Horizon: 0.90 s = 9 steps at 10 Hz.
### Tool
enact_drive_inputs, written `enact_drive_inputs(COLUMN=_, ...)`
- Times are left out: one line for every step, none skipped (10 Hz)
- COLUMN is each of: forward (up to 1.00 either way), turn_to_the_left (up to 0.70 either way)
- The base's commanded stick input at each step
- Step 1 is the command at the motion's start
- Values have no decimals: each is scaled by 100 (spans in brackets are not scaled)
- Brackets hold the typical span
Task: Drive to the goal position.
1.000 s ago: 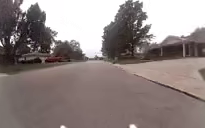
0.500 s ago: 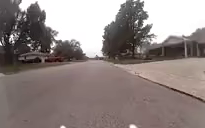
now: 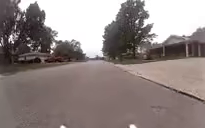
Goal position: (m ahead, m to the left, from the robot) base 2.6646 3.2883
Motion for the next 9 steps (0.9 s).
enact_drive_inputs(forward=50, turn_to_the_left=0)
enact_drive_inputs(forward=50, turn_to_the_left=0)
enact_drive_inputs(forward=50, turn_to_the_left=0)
enact_drive_inputs(forward=50, turn_to_the_left=0)
enact_drive_inputs(forward=50, turn_to_the_left=0)
enact_drive_inputs(forward=50, turn_to_the_left=0)
enact_drive_inputs(forward=50, turn_to_the_left=0)
enact_drive_inputs(forward=50, turn_to_the_left=0)
enact_drive_inputs(forward=50, turn_to_the_left=0)
